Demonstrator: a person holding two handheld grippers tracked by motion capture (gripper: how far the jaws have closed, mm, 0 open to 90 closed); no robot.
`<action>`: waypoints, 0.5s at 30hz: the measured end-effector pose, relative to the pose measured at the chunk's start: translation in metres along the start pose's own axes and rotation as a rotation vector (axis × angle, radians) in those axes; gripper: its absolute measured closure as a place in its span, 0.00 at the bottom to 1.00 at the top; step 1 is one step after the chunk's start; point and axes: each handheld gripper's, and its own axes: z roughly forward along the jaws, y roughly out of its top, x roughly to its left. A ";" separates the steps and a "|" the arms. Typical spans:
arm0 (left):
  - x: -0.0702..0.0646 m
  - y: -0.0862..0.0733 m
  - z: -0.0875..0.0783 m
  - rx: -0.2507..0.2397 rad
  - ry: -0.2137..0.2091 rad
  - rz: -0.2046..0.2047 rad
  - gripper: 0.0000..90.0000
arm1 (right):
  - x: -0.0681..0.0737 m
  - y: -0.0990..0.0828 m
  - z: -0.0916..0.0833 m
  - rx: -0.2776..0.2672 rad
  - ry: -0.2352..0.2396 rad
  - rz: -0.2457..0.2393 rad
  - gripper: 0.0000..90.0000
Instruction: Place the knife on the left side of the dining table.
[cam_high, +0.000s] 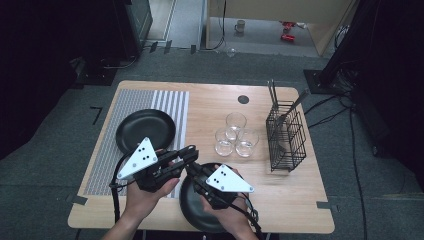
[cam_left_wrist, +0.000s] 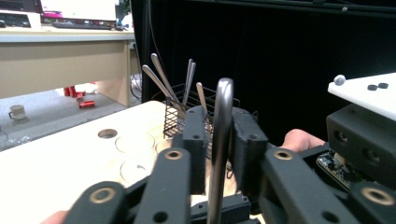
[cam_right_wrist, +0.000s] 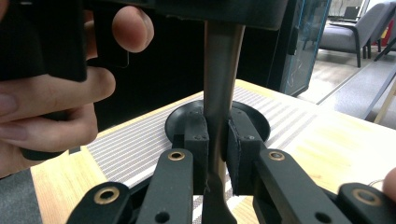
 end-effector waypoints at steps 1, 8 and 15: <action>0.000 0.000 0.000 0.001 -0.001 -0.002 0.86 | 0.000 0.000 0.000 0.000 -0.001 0.001 0.89; -0.001 0.000 0.000 0.000 -0.004 0.012 0.92 | 0.000 -0.001 0.000 0.005 0.001 -0.004 0.89; -0.002 0.001 -0.004 -0.012 -0.013 0.031 0.95 | 0.000 0.000 -0.001 -0.008 0.011 -0.001 0.87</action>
